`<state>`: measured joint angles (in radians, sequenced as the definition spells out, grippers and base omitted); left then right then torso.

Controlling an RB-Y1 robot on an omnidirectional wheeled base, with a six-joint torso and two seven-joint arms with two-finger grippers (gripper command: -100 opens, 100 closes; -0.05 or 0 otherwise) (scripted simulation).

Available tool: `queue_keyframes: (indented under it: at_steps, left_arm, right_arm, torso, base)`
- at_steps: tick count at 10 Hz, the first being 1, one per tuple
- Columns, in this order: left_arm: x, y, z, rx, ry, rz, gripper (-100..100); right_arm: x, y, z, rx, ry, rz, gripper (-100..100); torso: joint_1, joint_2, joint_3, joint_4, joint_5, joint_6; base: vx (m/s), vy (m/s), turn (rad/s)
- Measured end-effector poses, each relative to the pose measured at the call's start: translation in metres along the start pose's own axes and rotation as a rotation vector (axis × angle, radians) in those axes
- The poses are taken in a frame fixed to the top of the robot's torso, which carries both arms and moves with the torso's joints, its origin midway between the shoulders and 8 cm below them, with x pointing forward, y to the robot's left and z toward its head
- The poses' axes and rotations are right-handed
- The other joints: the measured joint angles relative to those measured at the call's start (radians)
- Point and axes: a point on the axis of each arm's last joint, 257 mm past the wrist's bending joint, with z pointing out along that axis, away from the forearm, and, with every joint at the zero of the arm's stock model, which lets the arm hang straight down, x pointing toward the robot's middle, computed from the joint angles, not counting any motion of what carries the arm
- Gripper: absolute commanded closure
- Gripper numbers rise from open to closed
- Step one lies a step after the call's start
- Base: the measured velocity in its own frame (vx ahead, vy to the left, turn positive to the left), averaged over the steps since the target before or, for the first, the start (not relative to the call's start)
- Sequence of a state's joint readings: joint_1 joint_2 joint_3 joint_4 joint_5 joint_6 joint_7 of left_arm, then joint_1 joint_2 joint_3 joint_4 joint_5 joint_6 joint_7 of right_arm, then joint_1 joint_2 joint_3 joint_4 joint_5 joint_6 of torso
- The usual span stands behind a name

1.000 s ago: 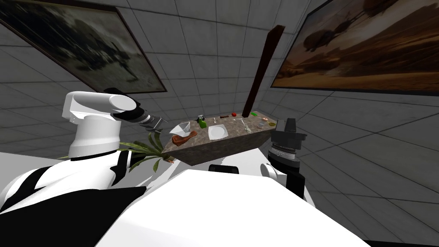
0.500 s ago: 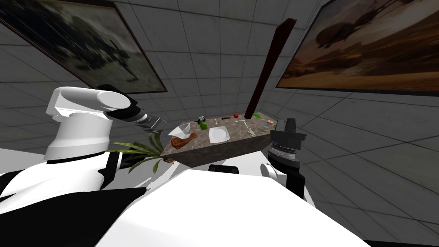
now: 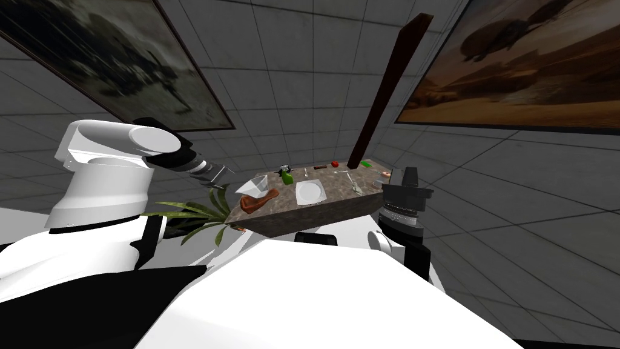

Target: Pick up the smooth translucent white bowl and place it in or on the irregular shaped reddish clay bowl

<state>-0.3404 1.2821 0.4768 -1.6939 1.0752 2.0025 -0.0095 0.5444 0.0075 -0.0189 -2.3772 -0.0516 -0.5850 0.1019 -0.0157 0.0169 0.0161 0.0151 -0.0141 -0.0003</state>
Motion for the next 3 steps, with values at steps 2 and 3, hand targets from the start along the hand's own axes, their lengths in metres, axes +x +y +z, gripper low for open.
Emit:
queue_keyframes:
  at_steps: [2,3]
  left_arm:
    - [0.0,0.0,0.0,0.0,0.0,0.0,0]
    - [0.0,0.0,0.0,0.0,0.0,0.0,0]
  right_arm:
    - [0.0,0.0,0.0,0.0,0.0,0.0,0]
    - [0.0,0.0,0.0,0.0,0.0,0.0,0]
  torso:
    - [0.0,0.001,0.0,0.0,0.0,0.0]
    - [0.0,0.001,0.0,0.0,0.0,0.0]
  base:
    - [0.0,0.0,0.0]
    - [0.0,0.0,0.0]
